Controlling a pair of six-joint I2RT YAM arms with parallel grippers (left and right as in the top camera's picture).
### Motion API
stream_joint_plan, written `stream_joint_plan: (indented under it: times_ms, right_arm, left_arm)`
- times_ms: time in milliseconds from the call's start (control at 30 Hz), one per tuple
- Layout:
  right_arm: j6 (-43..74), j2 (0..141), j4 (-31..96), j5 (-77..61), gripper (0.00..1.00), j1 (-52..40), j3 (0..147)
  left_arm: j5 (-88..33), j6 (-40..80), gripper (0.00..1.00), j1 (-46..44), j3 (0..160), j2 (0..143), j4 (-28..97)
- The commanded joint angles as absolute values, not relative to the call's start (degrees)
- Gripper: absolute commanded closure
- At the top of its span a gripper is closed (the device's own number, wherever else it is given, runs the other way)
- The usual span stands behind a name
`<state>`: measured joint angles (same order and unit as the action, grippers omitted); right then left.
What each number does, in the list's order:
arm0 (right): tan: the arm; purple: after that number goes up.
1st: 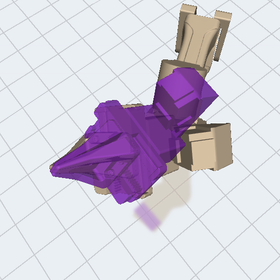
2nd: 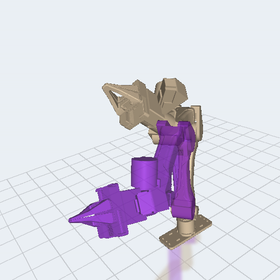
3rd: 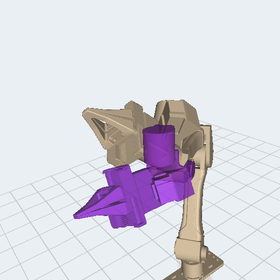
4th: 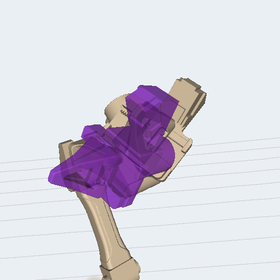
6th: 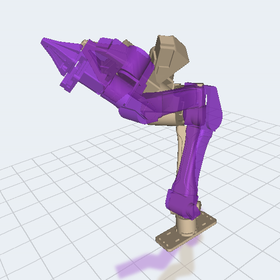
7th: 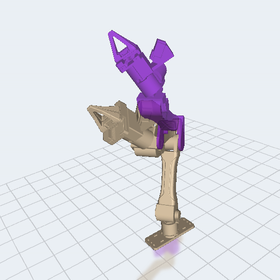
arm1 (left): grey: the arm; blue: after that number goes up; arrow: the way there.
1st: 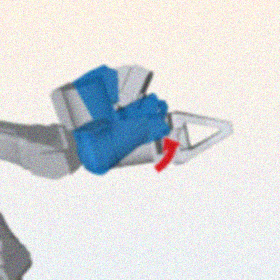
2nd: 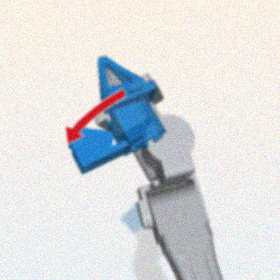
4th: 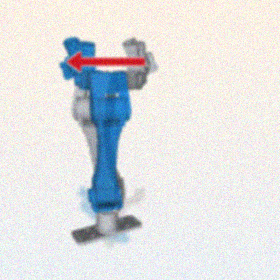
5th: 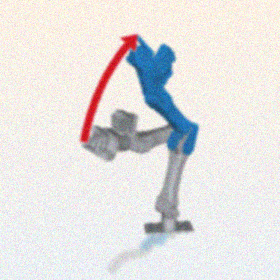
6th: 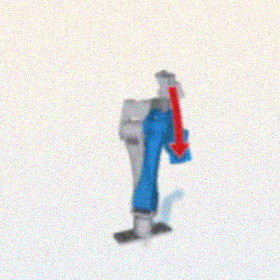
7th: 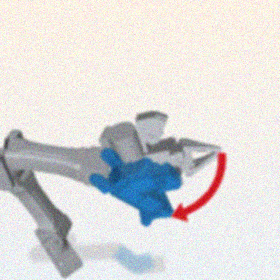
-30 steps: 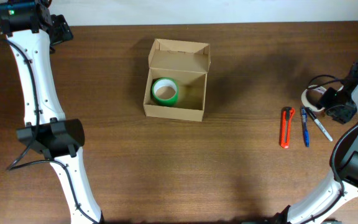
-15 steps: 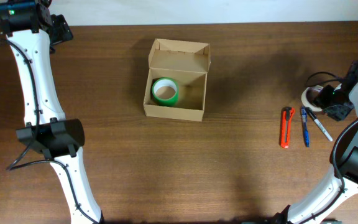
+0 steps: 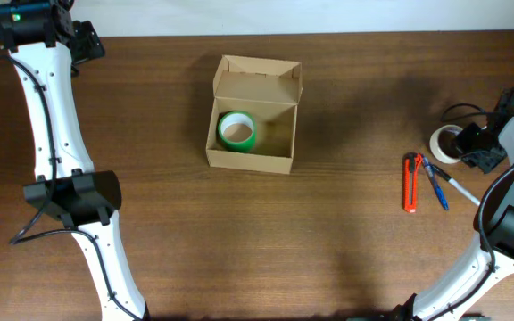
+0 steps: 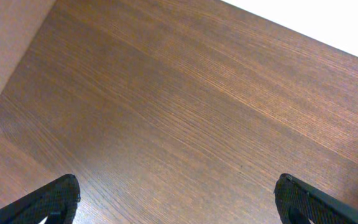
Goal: Pack container
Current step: 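Grasp the white masking tape with the right gripper and lift, then lower the white tape into the box beside the green tape, release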
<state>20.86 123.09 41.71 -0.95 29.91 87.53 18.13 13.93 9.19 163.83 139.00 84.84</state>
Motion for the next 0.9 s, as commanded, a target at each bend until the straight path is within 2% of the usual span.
stream_joint_plan:
  times_ms: [0, 167, 400, 633, 867]
  right_arm:
    - [21.9, 124.1, 42.2, -0.6, 0.96, 29.6, 87.3]
    - [18.1, 122.0, 48.4, -2.0, 0.96, 29.2, 92.3]
    - [3.3, 114.1, 64.5, -5.7, 0.96, 21.6, 109.5]
    - [-5.7, 109.8, 73.0, -6.0, 0.96, 2.3, 124.6]
    - [-11.8, 111.2, 70.8, -5.5, 0.96, -18.8, 125.9]
  left_arm:
    - [17.7, 14.5, 0.00, 9.5, 164.1, 139.8, 84.9]
    - [17.7, 14.5, 0.00, 9.5, 164.1, 139.8, 84.9]
    - [17.7, 14.5, 0.00, 9.5, 164.1, 139.8, 84.9]
    - [17.7, 14.5, 0.00, 9.5, 164.1, 139.8, 84.9]
    - [17.7, 14.5, 0.00, 9.5, 164.1, 139.8, 84.9]
